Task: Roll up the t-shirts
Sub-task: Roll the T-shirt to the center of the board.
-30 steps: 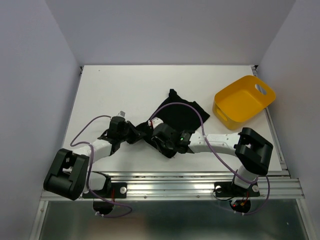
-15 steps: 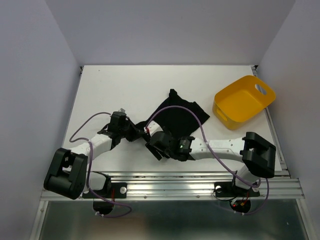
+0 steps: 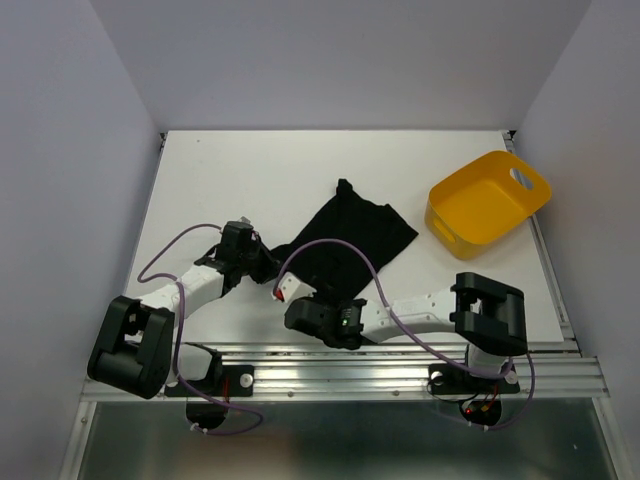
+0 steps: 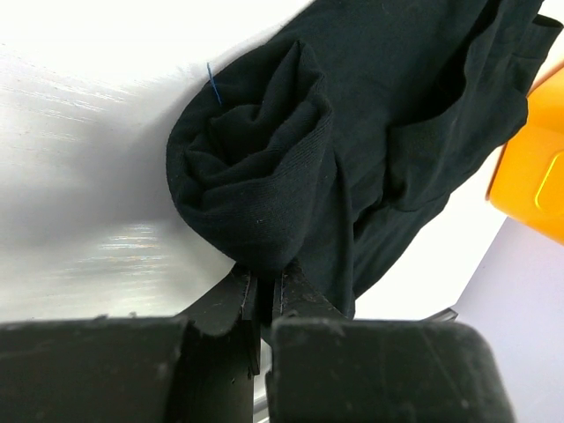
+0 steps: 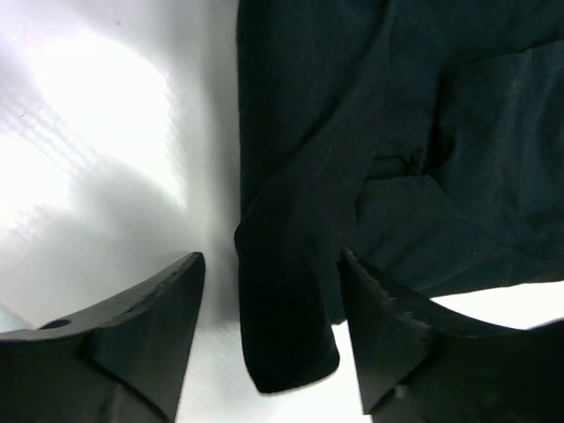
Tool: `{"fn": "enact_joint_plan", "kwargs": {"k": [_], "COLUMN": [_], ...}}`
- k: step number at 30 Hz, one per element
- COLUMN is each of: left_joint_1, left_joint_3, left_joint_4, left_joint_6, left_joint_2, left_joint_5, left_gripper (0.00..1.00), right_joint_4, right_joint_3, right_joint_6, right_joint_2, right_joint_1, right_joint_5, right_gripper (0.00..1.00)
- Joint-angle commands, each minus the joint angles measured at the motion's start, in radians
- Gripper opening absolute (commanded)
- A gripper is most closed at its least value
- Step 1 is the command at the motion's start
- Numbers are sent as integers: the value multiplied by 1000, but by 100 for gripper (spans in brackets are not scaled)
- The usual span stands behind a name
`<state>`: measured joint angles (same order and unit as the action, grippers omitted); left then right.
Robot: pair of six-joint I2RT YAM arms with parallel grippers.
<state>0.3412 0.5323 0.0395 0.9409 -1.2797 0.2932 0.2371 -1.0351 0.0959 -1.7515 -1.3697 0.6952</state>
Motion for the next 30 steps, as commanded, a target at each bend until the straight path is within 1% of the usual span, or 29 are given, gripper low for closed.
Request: {"fn": "enact_joint_plan", "kwargs": {"k": [1, 3, 5, 6, 8, 9, 11, 12, 14, 15, 18, 19, 20, 21, 22, 23, 24, 26, 30], "left_joint_1": [7, 7, 5, 5, 5, 5, 7, 5, 7, 7, 7, 5, 7, 5, 5, 5, 7, 7, 5], "left_joint_3": [40, 43, 43, 46, 46, 47, 49, 51, 52, 57, 80, 89, 109, 118, 133, 143, 149, 173, 219], "left_joint_4": [-9, -10, -15, -18, -20, -20, -20, -18, -15, -16, -30, -38, -43, -77, -84, -90, -96, -119, -170], "left_joint_6": [-17, -19, -22, -24, -25, -27, -31, -34, -40, -48, -73, -80, -88, -103, -108, -114, -117, -128, -146], "left_joint_2": [14, 16, 19, 20, 23, 25, 28, 31, 46, 54, 66, 71, 72, 75, 83, 89, 95, 109, 131], "left_joint_5": [0, 0, -2, -3, -3, -3, 0, 1, 1, -2, -6, -11, -14, -20, -25, -26, -31, -42, -48], "left_gripper": [0, 0, 0, 0, 0, 0, 0, 0, 0, 1, 14, 25, 28, 37, 50, 53, 56, 61, 62], "right_joint_4": [-116, -128, -142, -142, -142, -142, -142, -142, -150, -162, -182, -192, -196, -199, -209, -211, -213, -214, -217], "right_joint_3": [7, 9, 12, 13, 17, 24, 32, 36, 52, 72, 104, 113, 118, 128, 135, 139, 142, 145, 141], "right_joint_6": [-24, -15, 2, 8, 22, 39, 63, 97, 131, 158, 191, 212, 223, 247, 257, 268, 284, 295, 295], "right_joint_2": [-26, -36, -31, -29, -26, -17, -3, 9, 58, 75, 135, 148, 161, 184, 191, 199, 205, 207, 207], "right_joint_1": [-6, -6, -6, -6, -6, 4, 14, 33, 58, 84, 125, 153, 168, 187, 222, 240, 259, 297, 340], "right_joint_5": [81, 86, 78, 75, 72, 60, 38, -1, -61, -122, -216, -277, -308, -374, -408, -445, -517, -568, -695], "right_gripper": [65, 53, 45, 38, 30, 21, 10, 2, 1, 1, 1, 1, 1, 1, 1, 1, 1, 1, 1]}}
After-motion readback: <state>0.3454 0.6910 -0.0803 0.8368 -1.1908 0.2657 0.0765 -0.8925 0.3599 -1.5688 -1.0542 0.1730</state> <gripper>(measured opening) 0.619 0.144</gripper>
